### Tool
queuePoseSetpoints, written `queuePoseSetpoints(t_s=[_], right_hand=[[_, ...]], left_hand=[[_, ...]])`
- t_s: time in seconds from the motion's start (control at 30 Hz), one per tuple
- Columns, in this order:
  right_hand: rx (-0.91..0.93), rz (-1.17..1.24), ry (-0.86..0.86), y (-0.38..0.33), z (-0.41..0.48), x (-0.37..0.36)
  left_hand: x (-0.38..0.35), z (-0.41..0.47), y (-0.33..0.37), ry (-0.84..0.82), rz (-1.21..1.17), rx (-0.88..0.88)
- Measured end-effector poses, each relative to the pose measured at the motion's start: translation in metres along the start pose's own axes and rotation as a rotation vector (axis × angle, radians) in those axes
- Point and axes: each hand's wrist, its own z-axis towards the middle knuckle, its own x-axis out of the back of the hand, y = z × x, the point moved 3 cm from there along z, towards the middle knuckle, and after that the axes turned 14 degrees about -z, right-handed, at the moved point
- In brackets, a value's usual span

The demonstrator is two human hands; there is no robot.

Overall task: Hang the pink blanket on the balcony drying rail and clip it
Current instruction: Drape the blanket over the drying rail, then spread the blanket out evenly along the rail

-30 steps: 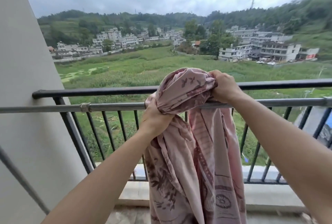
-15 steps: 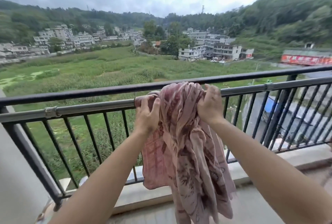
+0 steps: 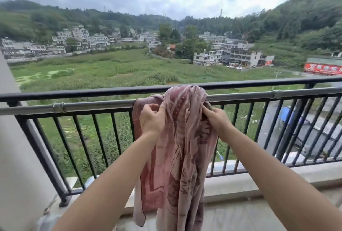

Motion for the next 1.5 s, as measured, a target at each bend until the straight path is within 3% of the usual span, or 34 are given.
queuePoseSetpoints(t_s=[0.13,0.27,0.37,0.43,0.5,0.57,0.67,0.73,0.83,0.93,1.03,1.1,1.2,1.3,1.37,1.43,1.5], right_hand=[[0.171,-0.128,0.147,-0.012,-0.004,0.028],[0.202,-0.284,0.147,-0.016,0.0,0.037],[0.174,-0.218,0.069,-0.016,0.003,0.037],[0.199,-0.223,0.025,-0.016,0.005,0.034],[0.221,-0.256,0.02,-0.014,0.01,0.028],[0.21,-0.26,0.035,-0.013,0.012,0.023],[0.16,-0.294,0.052,-0.016,0.011,0.015],[0.16,-0.418,0.152,-0.021,0.008,0.013],[0.344,-0.532,0.38,-0.043,-0.001,0.003],[0.527,-0.62,0.399,-0.072,-0.008,-0.017],[0.67,-0.865,0.363,-0.084,-0.008,-0.037],[0.687,-0.79,0.422,-0.086,-0.003,-0.031],[0.527,-0.649,0.528,-0.081,0.014,-0.003],[0.475,-0.804,0.519,-0.077,0.023,0.01],[0.526,-0.835,0.474,-0.079,0.017,0.001],[0.565,-0.85,0.412,-0.08,0.01,-0.014],[0.577,-0.886,0.37,-0.078,0.006,-0.029]], left_hand=[[-0.011,-0.006,0.006,-0.129,0.018,0.089],[-0.025,-0.016,0.006,-0.333,-0.123,0.087],[-0.028,-0.025,0.005,-0.469,-0.116,0.13],[-0.022,-0.019,0.007,-0.318,-0.058,0.064],[-0.01,-0.01,0.006,-0.055,0.027,0.014],[-0.001,-0.004,0.003,0.071,0.073,0.106],[0.002,0.004,-0.005,0.014,-0.07,0.242],[0.004,0.004,-0.001,-0.029,0.024,0.143],[0.016,0.01,0.007,-0.038,0.036,-0.092],[0.038,0.028,0.016,0.064,-0.011,-0.161],[0.073,0.056,0.031,0.325,-0.011,-0.162],[0.113,0.079,0.037,0.548,0.032,-0.139],[0.186,0.102,0.035,0.796,0.141,-0.053],[0.215,0.11,0.023,0.752,0.42,0.13],[0.202,0.105,0.013,0.731,0.552,0.159],[0.172,0.095,0.013,0.674,0.627,-0.055],[0.131,0.085,0.015,0.464,0.692,-0.325]])
